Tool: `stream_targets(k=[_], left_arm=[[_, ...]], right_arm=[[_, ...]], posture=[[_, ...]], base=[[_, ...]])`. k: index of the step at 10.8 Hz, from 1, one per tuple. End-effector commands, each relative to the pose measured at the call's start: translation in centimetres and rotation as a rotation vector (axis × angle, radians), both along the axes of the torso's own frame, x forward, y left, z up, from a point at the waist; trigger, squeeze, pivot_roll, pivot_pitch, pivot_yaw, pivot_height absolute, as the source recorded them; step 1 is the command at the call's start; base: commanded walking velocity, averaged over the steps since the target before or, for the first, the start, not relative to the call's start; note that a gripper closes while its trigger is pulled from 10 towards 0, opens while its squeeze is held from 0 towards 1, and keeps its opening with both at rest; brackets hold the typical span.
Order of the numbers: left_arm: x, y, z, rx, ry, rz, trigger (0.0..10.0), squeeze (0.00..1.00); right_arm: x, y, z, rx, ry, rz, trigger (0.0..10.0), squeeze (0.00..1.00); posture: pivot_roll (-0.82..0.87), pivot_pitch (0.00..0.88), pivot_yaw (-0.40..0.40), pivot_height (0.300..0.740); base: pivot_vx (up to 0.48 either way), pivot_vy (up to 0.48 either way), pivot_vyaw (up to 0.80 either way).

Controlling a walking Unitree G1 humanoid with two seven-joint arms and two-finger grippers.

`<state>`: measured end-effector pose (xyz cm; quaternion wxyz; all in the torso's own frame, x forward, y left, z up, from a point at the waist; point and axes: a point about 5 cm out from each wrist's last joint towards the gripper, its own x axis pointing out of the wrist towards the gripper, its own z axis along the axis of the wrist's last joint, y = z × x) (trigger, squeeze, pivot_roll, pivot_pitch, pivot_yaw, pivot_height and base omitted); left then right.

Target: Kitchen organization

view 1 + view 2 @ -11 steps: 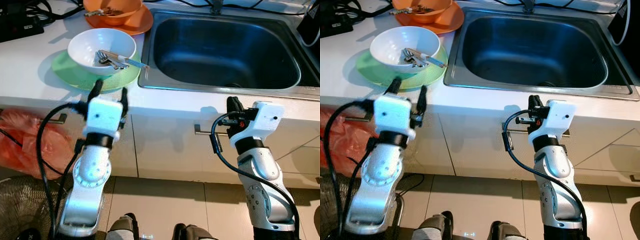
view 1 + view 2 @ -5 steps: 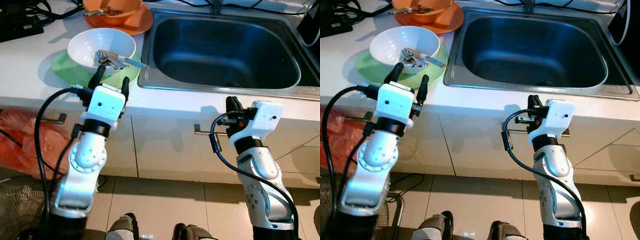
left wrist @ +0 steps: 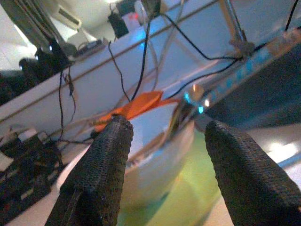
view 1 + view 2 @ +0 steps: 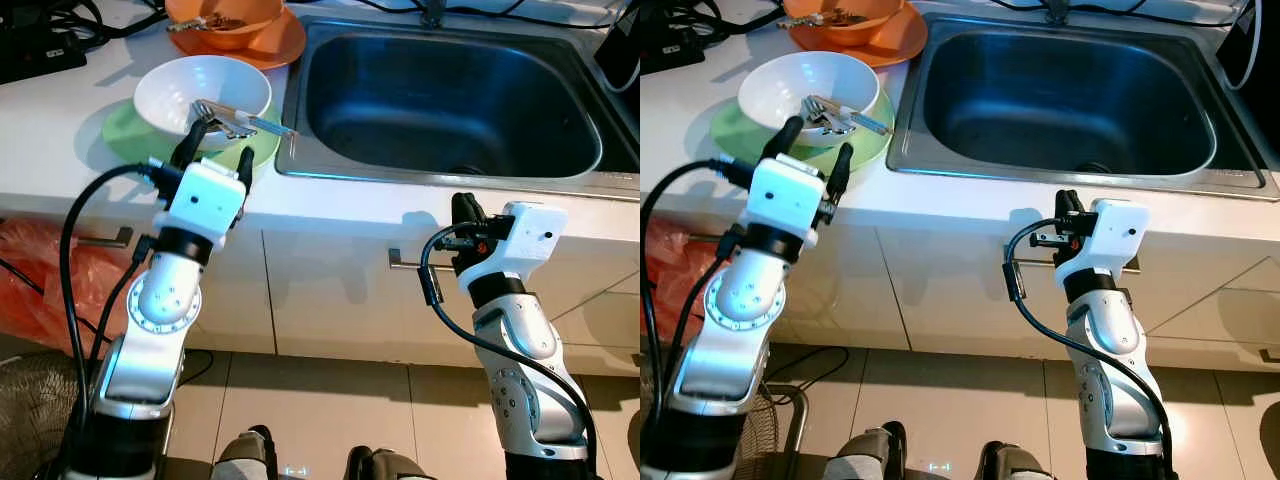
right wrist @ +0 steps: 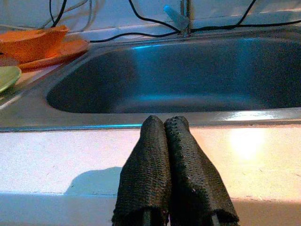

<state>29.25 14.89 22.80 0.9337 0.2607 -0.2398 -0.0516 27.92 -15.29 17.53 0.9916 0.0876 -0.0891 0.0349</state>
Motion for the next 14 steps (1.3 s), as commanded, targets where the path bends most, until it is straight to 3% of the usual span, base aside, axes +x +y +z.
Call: stream_targets(k=[1,3,4,5,6,10,11,12,14], left_arm=[[0.0,-0.1,-0.2,0.010,0.010,-0.018,4.6,0.00],[0.2,-0.5,-0.1,0.031,0.001,-0.041,4.6,0.00],[0.2,-0.6,-0.1,0.037,0.001,-0.051,6.4,0.00],[0.3,-0.8,-0.1,0.049,0.004,-0.064,10.0,0.00],[0.3,-0.8,-0.1,0.047,0.000,-0.067,0.0,0.00],[0.3,-0.7,0.0,0.051,-0.017,-0.060,0.0,0.00],[0.3,-0.7,0.3,0.047,-0.034,-0.055,1.1,0.00],[0.3,-0.7,0.7,0.042,-0.047,-0.052,10.0,0.00],[0.2,-0.8,1.2,0.038,-0.067,-0.053,10.0,0.00]], right_arm=[[0.0,-0.2,0.0,0.008,0.000,-0.011,10.0,0.00],[0.0,-0.2,0.0,0.009,0.000,-0.010,10.0,0.00],[0.0,-0.2,0.0,0.010,0.000,-0.010,10.0,0.00],[0.0,-0.2,0.0,0.010,0.000,-0.011,10.0,0.00],[0.0,-0.2,0.0,0.011,0.000,-0.012,10.0,0.00],[0.0,-0.2,0.0,0.012,-0.002,-0.012,10.0,0.00],[0.0,-0.2,0.0,0.012,-0.002,-0.012,10.0,0.00],[0.0,-0.2,0.0,0.011,-0.002,-0.012,10.0,0.00],[0.1,-0.2,0.0,0.011,-0.003,-0.012,10.0,0.00]], posture=[[0.09,0.201,-0.044,0.740],[0.09,0.200,-0.044,0.740],[0.09,0.201,-0.044,0.740],[0.09,0.200,-0.044,0.740],[0.09,0.200,-0.044,0.740],[0.09,0.199,-0.044,0.740],[0.09,0.198,-0.044,0.740],[0.09,0.197,-0.044,0.740],[0.09,0.196,-0.046,0.740]], base=[[0.000,0.000,0.00],[0.000,0.000,0.00],[0.000,0.000,0.00],[0.000,0.000,0.00],[0.000,0.000,0.00],[0.000,0.000,0.00],[0.000,0.000,0.00],[0.000,0.000,0.00],[0.000,0.000,0.00]])
